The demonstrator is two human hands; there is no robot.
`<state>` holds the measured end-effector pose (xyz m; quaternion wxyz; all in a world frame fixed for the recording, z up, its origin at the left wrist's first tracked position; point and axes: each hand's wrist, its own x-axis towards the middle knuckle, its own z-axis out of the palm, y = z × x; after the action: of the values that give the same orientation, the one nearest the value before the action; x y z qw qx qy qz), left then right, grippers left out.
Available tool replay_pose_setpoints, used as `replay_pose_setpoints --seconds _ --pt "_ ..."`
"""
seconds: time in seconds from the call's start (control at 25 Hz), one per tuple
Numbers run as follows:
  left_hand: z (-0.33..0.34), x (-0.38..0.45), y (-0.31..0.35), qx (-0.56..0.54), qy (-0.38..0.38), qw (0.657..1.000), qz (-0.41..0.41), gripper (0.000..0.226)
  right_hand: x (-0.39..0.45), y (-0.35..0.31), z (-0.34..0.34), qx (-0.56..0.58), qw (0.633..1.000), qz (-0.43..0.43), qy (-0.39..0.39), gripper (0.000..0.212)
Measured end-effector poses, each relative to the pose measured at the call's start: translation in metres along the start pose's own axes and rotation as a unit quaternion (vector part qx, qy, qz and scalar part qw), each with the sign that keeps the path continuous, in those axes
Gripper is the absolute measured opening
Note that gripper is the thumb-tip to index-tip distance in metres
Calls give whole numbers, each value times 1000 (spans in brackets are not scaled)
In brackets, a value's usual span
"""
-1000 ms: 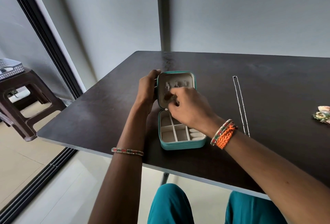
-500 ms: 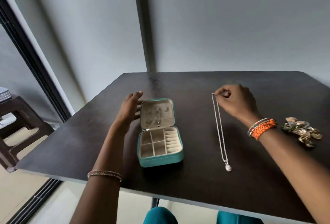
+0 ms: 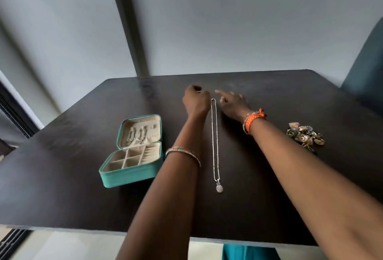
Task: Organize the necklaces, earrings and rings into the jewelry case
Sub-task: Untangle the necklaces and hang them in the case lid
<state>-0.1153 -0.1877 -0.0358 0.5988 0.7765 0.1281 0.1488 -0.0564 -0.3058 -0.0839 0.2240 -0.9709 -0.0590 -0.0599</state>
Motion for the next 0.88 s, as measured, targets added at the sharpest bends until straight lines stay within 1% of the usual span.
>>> replay_pose_setpoints --seconds 0.12,0.2,0.28,0.36,0.44,0.52,0.64,0.72,0.8,0.88 --pt "-4 21 -27 15 19 999 -43 32 8 2 2 16 999 6 27 39" --pt "-5 24 -40 22 18 999 -14 33 13 3 6 31 998 18 42 34" --pt "-2 23 -45 59 10 998 34 35 17 1 5 44 998 29 41 30" --pt "0 23 -46 76 1 995 58 36 19 -1 3 63 997 35 41 25" --pt "5 25 -46 86 -19 994 60 36 16 0 2 98 993 33 49 19" --pt "8 25 -49 103 -51 991 68 35 12 1 1 137 989 30 54 10" --pt "10 23 -52 114 -103 985 83 36 4 2 -2 152 987 31 36 10" --pt "11 23 -53 117 -133 980 93 36 -6 3 -4 223 974 28 25 12" --pt "10 22 -52 109 -166 974 112 25 -22 4 -4 317 948 15 24 16" --pt "7 16 -49 70 -194 970 128 16 -39 3 -9 371 928 1 43 20"
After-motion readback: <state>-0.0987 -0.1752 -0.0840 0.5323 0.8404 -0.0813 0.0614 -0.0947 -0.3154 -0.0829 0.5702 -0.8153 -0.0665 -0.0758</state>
